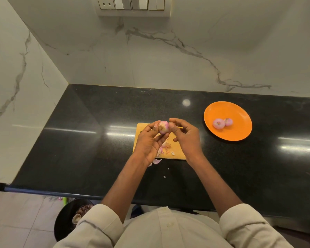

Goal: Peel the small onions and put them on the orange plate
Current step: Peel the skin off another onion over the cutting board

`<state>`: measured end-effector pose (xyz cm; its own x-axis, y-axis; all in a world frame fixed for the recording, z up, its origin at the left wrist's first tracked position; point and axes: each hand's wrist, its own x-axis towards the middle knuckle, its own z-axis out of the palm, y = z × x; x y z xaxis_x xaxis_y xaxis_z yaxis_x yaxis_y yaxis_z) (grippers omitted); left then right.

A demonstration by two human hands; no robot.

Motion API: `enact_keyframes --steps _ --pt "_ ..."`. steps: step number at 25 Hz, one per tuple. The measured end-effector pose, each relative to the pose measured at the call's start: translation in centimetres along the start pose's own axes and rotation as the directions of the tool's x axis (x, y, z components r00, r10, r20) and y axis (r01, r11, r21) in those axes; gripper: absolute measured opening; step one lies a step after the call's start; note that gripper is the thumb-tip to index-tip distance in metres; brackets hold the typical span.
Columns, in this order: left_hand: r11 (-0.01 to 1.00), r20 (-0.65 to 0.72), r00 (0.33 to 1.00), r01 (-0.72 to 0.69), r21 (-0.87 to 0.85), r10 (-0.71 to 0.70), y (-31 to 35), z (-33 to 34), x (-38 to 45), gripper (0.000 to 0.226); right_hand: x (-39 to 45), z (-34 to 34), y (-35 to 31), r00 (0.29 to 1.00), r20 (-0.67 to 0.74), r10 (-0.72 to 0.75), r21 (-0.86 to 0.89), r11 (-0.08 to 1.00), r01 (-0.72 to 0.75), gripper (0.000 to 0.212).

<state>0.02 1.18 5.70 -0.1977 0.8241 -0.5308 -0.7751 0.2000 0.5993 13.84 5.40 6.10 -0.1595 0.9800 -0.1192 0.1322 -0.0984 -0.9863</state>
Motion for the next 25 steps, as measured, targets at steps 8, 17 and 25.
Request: enact_keyframes --steps 8,17,25 --pt "0.981 0.031 0.989 -0.146 0.127 0.143 0.2 -1.0 0.2 0.038 -0.7 0.4 0.2 0.975 0.127 0.184 0.27 0.939 -0.212 0.028" --pt "0.954 0.177 0.966 -0.222 0.203 0.187 0.2 -1.0 0.6 0.038 -0.6 0.5 0.0 0.993 0.017 0.121 0.147 0.982 -0.122 0.035" --pt "0.643 0.177 0.887 -0.435 0.63 0.427 0.1 -0.3 0.4 0.014 0.0 0.3 0.3 0.99 -0.029 -0.138 -0.138 0.981 0.133 0.036"
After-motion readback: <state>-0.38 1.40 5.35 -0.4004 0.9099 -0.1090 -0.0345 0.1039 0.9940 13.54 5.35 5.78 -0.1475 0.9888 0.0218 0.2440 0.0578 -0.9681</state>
